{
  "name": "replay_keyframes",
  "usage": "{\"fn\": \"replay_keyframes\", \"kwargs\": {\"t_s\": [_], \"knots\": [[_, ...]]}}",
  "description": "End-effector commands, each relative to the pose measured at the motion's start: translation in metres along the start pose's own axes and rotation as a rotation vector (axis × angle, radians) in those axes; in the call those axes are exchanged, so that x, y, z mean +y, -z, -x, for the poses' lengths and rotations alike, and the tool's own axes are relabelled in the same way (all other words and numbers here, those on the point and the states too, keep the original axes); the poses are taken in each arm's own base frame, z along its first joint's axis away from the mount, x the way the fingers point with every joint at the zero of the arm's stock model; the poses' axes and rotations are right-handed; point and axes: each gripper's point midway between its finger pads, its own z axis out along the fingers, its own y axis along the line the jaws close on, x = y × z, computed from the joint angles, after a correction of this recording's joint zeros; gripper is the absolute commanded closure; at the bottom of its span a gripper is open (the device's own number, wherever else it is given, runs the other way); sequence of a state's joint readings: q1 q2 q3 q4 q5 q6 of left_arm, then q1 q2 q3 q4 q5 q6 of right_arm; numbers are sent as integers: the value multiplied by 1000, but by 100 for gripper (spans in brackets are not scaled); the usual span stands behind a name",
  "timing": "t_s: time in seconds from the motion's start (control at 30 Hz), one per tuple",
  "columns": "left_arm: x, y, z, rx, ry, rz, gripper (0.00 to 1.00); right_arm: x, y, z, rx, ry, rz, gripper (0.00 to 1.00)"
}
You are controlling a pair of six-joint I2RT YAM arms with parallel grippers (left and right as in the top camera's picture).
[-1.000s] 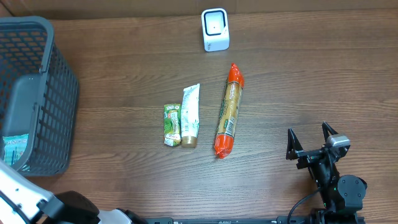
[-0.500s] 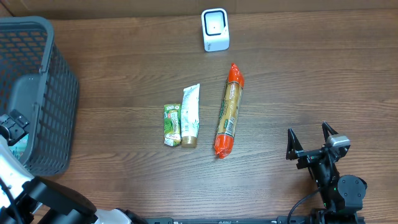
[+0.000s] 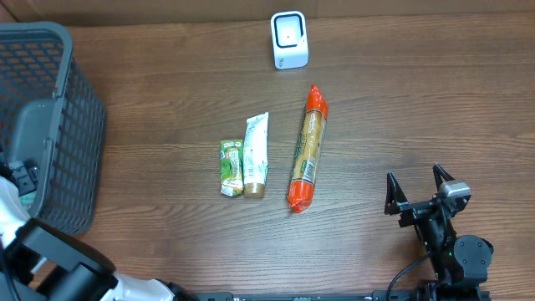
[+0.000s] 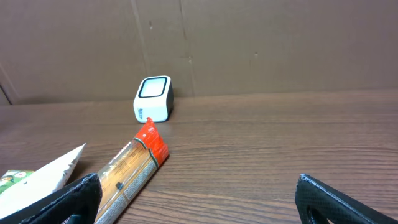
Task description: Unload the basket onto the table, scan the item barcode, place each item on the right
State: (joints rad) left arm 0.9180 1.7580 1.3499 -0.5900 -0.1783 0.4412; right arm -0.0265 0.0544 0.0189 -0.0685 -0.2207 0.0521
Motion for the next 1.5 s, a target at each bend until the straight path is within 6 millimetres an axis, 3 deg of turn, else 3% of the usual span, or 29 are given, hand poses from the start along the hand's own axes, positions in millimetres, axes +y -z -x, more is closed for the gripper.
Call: {"fn": "replay_keyframes", "kwargs": {"t_s": [0.0, 0.3, 0.37, 0.57, 0.6, 0.63, 0.67, 0.73, 0.9, 1.0, 1.13, 1.33, 1.47], "knots": [[6, -26, -19, 72, -22, 19, 0, -2, 0, -2, -5, 4, -8, 0], [1, -75, -46, 161, 7, -10, 0, -2, 0, -2, -5, 4, -7, 0], [-6, -87, -55, 191, 2, -26, 6, -2, 0, -2, -5, 4, -7, 0], [-23, -106, -71, 243, 26, -77, 41, -2, 0, -2, -5, 4, -7, 0], [-28, -106, -70, 238, 33, -101, 53, -2, 0, -2, -5, 4, -7, 0], [-32, -105, -69, 232, 35, -124, 75, -2, 0, -2, -5, 4, -8, 0], [-36, -105, -67, 225, 35, -141, 85, -2, 0, -2, -5, 4, -8, 0], [-42, -104, -65, 217, 32, -164, 96, -2, 0, -2, -5, 4, -8, 0], [-52, -93, -53, 208, 35, -171, 96, -2, 0, -2, -5, 4, -8, 0], [-59, -74, -27, 153, 54, -176, 96, -2, 0, -2, -5, 4, -7, 0], [-63, -30, 24, 27, 78, -170, 96, -2, 0, -2, -5, 4, -8, 0], [-53, 74, 109, -253, 124, -140, 96, -2, 0, -2, -5, 4, -8, 0], [-36, 155, 146, -445, 192, -121, 96, -2, 0, -2, -5, 4, -8, 0]]}}
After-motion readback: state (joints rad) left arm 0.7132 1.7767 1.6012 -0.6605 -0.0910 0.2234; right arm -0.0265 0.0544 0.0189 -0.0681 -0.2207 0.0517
